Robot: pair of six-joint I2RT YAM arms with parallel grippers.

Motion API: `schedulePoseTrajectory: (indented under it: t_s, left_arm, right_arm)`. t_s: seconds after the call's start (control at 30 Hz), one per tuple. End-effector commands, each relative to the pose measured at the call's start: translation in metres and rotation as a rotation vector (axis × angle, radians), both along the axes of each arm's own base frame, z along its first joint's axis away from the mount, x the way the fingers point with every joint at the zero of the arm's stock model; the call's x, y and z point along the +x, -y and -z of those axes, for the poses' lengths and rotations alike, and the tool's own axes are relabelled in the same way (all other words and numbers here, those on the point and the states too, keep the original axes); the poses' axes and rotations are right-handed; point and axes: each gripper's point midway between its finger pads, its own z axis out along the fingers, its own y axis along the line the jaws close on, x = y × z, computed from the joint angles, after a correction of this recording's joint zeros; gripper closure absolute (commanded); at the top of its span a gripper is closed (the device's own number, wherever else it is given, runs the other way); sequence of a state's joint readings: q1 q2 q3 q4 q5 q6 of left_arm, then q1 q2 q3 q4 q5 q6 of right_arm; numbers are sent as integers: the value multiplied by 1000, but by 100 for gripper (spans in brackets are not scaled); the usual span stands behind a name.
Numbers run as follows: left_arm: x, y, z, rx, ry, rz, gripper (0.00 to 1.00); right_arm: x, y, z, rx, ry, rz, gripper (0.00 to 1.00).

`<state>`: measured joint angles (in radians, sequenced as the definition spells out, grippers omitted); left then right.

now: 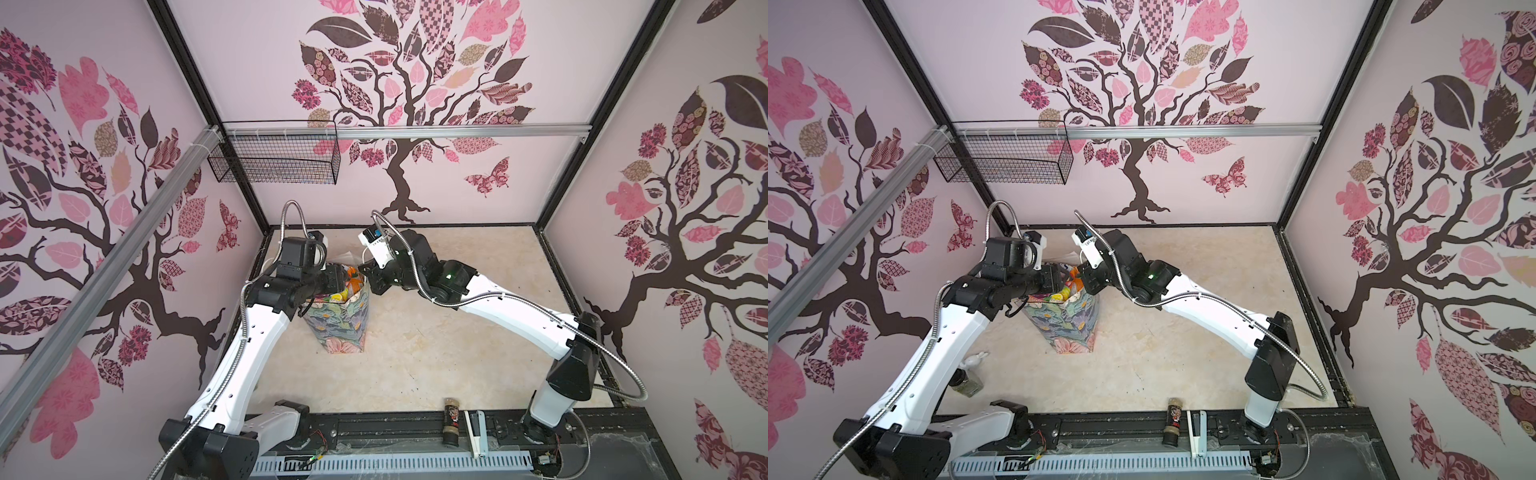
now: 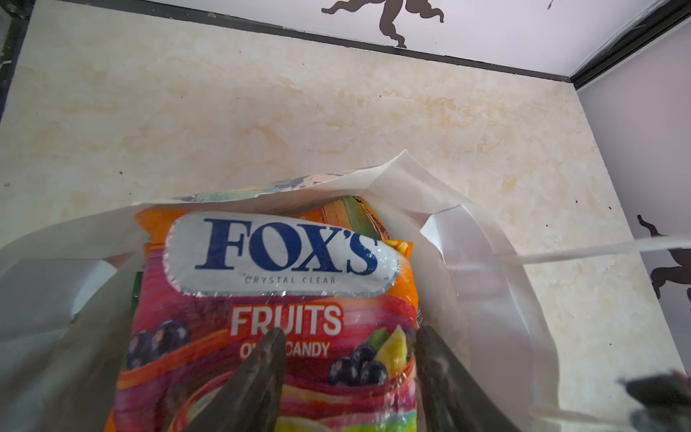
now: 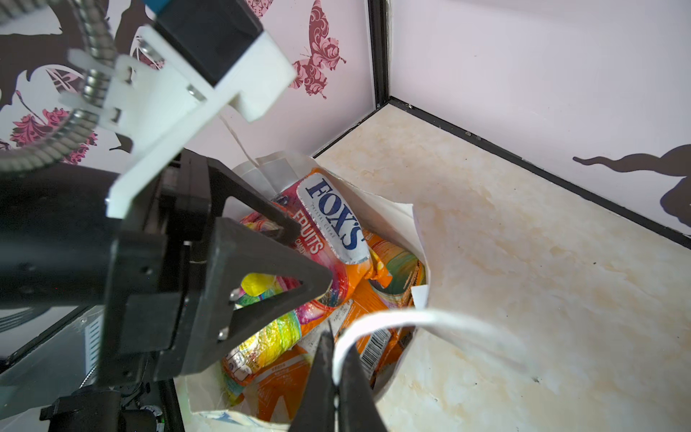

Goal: Place the snacks into the paper bag

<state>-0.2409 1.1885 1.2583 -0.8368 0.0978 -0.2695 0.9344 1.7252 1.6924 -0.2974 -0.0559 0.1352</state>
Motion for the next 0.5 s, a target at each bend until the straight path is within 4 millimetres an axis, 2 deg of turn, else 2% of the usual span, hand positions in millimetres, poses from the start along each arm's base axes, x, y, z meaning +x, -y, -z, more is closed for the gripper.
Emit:
schedulePoseTrajectory:
  t_s: [0.0, 0.1, 0.23, 0.33, 0.47]
  left_arm:
    - [3, -1, 22, -6, -42, -38, 41]
    - [5, -7, 40, 20, -81, -72, 41]
    - [6, 3, 62, -6, -138, -51, 41]
    - [8, 13, 67, -6, -129, -36, 41]
    - [12, 16, 66, 21, -119, -33, 40]
  right_arm:
    - [-3, 12, -43, 82, 73, 11, 100]
    - [-5, 16, -45, 75, 79, 12, 100]
    - [-7, 22, -47, 74, 91, 20, 100]
    - [-8, 24, -48, 71, 98, 20, 100]
    - [-7, 25, -43, 49, 100, 17, 100]
